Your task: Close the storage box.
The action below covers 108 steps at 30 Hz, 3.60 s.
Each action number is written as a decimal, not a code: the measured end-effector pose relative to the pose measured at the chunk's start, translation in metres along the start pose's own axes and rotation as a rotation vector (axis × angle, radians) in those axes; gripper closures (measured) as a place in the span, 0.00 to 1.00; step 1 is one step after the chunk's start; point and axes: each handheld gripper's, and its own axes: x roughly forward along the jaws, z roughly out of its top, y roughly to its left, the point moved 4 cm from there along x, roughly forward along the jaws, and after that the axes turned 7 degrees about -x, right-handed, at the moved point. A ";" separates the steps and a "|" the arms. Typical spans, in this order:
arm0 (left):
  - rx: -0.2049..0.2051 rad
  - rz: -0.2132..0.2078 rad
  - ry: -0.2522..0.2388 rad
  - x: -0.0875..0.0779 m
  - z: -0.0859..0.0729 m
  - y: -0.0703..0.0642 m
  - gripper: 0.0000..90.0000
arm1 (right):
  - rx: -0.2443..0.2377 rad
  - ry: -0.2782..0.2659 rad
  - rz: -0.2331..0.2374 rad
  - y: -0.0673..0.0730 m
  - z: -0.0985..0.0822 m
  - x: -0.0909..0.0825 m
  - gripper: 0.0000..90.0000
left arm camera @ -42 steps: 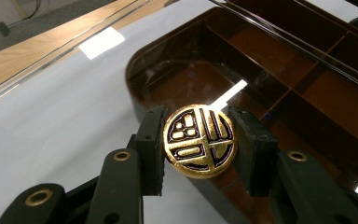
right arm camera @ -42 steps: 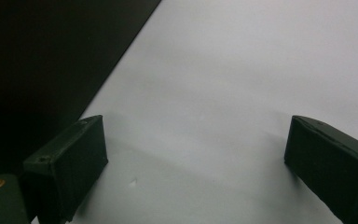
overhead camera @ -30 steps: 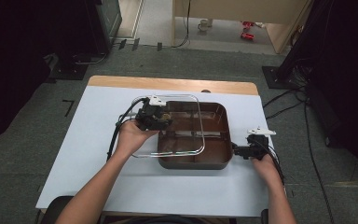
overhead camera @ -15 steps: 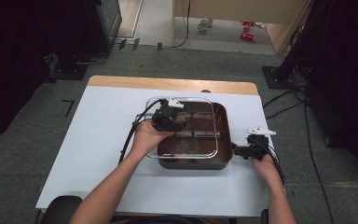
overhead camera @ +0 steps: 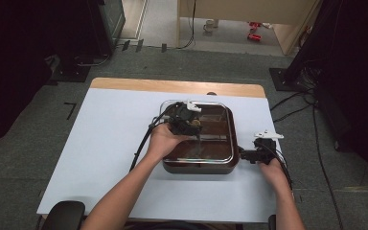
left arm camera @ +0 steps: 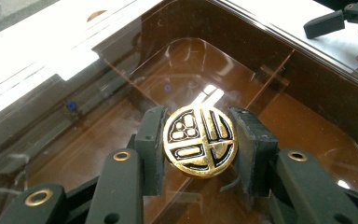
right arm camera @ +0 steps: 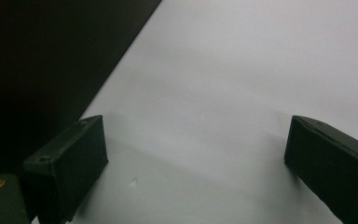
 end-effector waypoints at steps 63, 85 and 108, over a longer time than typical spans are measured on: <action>-0.031 -0.046 0.029 0.017 -0.002 -0.009 0.66 | -0.001 0.001 0.000 0.000 0.000 0.000 0.06; -0.055 -0.133 -0.093 -0.034 -0.018 0.026 0.45 | -0.002 -0.001 0.000 0.000 0.000 0.000 0.06; -0.108 -0.037 -0.219 -0.086 -0.080 0.092 0.36 | -0.002 0.000 0.000 0.000 0.000 0.000 0.06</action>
